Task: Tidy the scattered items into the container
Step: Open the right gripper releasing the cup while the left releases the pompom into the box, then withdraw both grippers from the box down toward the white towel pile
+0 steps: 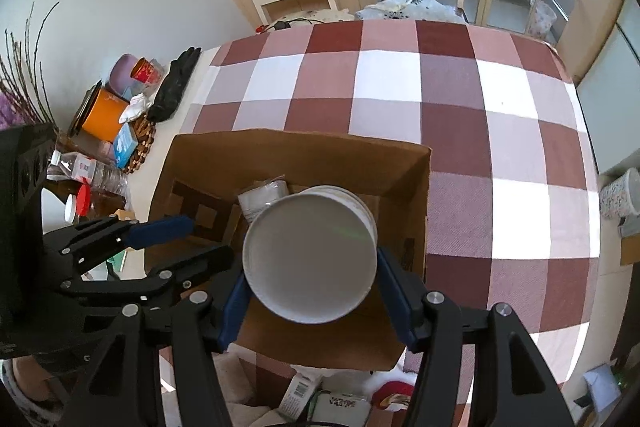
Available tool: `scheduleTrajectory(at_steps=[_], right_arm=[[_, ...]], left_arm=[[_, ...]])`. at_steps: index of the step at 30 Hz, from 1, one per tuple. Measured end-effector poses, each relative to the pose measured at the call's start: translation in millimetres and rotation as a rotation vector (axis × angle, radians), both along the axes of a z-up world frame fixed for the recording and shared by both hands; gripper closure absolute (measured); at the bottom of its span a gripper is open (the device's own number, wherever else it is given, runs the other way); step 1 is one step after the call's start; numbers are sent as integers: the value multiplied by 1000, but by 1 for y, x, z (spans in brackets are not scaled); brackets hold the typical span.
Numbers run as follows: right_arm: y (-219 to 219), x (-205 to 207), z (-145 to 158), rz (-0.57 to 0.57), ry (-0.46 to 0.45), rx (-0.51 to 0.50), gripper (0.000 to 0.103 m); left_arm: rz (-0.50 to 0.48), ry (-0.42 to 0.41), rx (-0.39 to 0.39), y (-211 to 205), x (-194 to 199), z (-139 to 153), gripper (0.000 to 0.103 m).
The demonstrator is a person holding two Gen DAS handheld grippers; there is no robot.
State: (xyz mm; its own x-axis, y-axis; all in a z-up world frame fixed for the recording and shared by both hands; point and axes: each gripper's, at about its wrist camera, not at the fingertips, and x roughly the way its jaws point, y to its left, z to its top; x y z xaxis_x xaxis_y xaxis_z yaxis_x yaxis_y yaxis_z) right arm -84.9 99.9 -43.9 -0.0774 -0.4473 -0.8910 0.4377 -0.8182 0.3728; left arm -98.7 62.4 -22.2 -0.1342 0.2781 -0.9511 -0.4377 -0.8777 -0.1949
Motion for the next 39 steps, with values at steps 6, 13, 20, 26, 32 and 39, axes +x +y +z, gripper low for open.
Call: scheduleTrajectory(at_steps=[6,13,20,26,32,39], right_arm=[[1,1,2,-6,11,29,40],[-2,3,9,5,38,35,30],[1,7,8,-1,27,40,30],[9,14,8,-16,22,47,30],[20,24,10,-30,22,48,30],[38,41,6,-56,6,55,30]], left_arm=[[17,9,-13,-5,2,3,38],[28,17,-16,-11,7,7,38],[27,18,-19,-12,9,7,38],[24,16,-29,-15,18,8,38],[33,17,-36,-23,33,10,38],[63,1,-62,-40,52,1,38]])
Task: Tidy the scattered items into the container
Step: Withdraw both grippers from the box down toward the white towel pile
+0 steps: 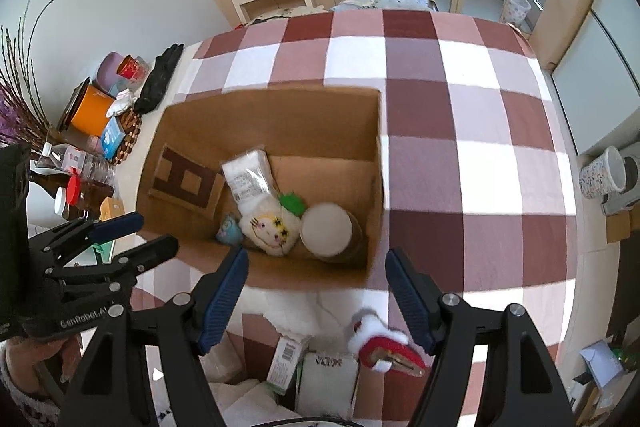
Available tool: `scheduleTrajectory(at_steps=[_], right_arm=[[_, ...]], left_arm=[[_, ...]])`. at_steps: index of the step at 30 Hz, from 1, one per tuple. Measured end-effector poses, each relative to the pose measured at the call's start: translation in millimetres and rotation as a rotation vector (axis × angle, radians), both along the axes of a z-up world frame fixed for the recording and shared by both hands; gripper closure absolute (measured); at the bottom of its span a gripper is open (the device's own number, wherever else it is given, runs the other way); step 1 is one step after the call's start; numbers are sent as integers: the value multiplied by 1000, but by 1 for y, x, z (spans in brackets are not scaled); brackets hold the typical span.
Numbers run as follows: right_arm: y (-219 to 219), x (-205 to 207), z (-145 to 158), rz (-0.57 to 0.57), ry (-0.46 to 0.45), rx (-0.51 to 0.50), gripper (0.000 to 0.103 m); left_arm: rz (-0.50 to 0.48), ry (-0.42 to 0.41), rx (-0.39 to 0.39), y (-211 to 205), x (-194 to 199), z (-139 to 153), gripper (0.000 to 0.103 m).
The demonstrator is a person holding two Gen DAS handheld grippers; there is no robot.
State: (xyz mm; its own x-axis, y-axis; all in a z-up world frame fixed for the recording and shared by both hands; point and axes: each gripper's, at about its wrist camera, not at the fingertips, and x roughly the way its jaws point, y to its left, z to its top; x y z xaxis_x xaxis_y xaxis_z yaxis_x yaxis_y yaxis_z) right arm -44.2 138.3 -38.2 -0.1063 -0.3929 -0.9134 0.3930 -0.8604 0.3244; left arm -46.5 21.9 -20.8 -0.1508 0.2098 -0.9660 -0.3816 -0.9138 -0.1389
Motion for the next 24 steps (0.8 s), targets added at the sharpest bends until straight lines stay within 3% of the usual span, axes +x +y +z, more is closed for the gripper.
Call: scheduleTrajectory(at_steps=[15,19,24], right_arm=[[41,50,-24,-73,-56,49,30],[45,63,-37,-46,-43,94,30],[47,75,-64,15,-32,161,30]], left_arm=[[62,72,49,-32,54,12,37],[100,54,43,-42,63,-1,37],[94,-11,15,-43,64,-40,37]])
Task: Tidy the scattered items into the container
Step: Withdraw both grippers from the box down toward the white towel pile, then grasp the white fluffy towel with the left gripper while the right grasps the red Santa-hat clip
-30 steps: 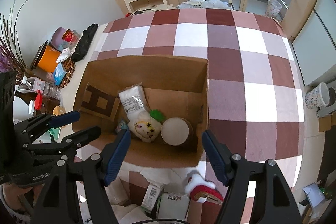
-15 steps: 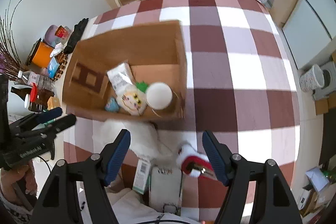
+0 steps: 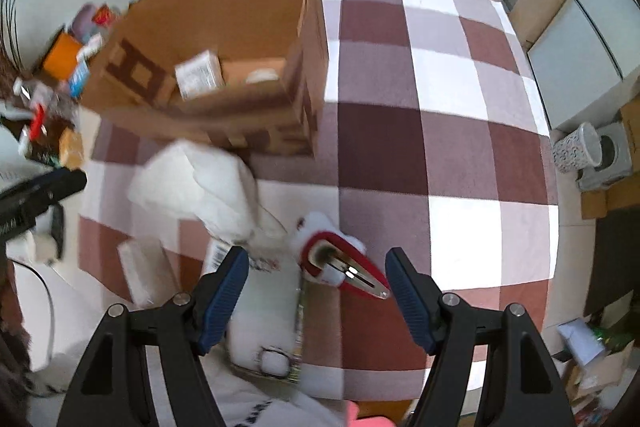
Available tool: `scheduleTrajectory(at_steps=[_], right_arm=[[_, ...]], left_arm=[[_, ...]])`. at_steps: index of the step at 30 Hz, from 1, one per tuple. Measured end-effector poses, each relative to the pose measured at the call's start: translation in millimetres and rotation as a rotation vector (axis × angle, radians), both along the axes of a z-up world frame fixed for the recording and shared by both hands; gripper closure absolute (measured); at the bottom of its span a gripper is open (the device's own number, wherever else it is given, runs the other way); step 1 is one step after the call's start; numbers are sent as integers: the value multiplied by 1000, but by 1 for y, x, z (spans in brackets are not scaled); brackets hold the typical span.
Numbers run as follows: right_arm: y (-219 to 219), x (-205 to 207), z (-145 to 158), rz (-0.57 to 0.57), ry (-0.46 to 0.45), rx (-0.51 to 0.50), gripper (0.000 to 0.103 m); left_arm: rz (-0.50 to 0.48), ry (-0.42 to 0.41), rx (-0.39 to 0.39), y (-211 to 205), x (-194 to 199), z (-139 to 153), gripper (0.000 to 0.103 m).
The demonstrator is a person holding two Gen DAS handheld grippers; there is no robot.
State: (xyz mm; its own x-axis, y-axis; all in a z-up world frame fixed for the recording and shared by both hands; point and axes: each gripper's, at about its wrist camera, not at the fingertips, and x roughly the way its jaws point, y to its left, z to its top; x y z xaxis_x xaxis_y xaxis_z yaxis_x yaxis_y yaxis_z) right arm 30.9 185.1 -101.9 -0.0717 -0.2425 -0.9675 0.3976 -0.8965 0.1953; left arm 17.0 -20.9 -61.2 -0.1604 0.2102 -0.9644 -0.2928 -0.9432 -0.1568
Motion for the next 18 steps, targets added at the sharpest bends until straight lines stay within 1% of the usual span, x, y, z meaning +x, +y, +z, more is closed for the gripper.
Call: scheduleTrajectory(at_steps=[4,6,8,12,18], right_arm=[[4,4,-25,38,-1,39,30],[6,3,-37,36,-16,74,30],[11,1,-50,24,-40,93,30],[13,0,-66,29,-66,83,30],[-3,-1,-80,127,-49,79,30]], left_arm=[[-23,-35,-5,8,-6,-31,37],[-24,-42,-15,11,-11,-47,37],[-14,-63,-5,13,-13,-61,37],[-10,-87,24,16,-14,-80,37],[-30,-83,37,26,-16,-96,37]])
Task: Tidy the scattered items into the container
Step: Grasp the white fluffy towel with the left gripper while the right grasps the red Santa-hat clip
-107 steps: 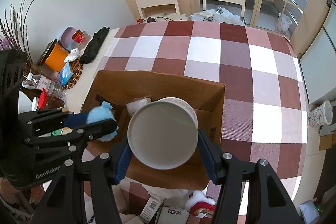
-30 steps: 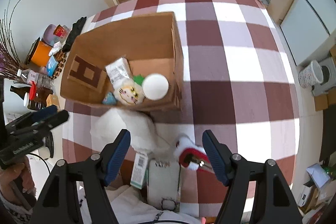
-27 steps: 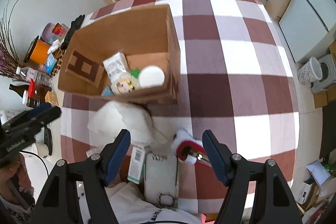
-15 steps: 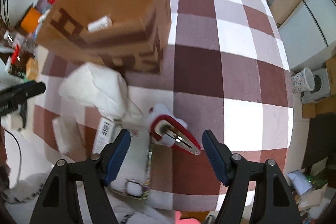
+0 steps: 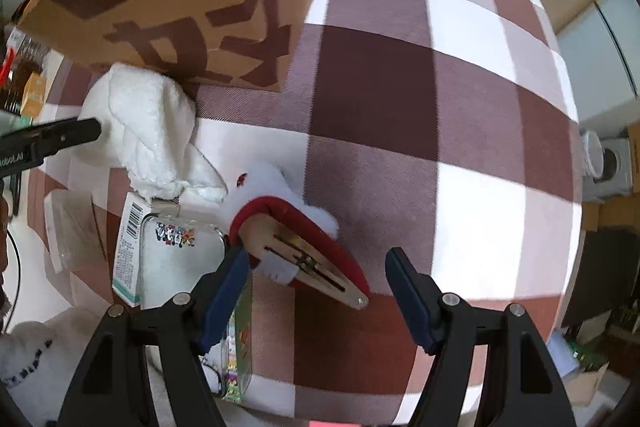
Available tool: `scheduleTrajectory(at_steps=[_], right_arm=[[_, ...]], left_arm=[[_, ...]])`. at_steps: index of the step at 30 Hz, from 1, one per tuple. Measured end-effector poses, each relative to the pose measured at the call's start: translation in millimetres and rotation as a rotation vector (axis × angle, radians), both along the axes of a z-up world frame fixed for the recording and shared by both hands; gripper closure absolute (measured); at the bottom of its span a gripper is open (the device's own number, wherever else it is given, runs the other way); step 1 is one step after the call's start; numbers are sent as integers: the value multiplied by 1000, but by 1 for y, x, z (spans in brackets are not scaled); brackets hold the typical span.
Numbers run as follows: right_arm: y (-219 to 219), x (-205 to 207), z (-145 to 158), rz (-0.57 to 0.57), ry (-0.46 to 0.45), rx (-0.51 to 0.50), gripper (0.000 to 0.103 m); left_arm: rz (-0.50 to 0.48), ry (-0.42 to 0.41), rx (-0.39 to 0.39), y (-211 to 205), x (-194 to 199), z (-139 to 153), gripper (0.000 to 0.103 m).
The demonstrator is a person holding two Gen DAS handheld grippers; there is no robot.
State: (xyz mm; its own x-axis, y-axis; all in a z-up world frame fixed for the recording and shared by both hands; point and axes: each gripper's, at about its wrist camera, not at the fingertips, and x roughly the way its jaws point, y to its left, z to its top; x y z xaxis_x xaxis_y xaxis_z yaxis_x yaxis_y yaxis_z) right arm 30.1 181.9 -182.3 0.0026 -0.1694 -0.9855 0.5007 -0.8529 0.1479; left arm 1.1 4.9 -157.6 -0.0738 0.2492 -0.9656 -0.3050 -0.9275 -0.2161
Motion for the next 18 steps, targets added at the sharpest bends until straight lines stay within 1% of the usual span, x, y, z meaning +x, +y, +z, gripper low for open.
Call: scheduleTrajectory(at_steps=[3,6,11,16,17,18], right_arm=[[-10,-1,-6,61,-7,-8,30],[-18,-3,-13,89,-25,-33,30],[-29,-2,-21,112,-63,-59,30],[-33,-1,-24,95,-86,-75,31],[-33,-1,-24,94,-88,-76,34],[-34,0,-23,92,-95,-91,43]], left_arm=[[-14,1,-8,6,-1,-9,37],[-21,-3,-25,14,-1,-15,37],[-12,1,-39,18,-1,-20,37],[-21,15,-72,27,1,-26,39],[-33,23,-89,30,3,-26,40],[-46,29,-104,33,5,-27,41]])
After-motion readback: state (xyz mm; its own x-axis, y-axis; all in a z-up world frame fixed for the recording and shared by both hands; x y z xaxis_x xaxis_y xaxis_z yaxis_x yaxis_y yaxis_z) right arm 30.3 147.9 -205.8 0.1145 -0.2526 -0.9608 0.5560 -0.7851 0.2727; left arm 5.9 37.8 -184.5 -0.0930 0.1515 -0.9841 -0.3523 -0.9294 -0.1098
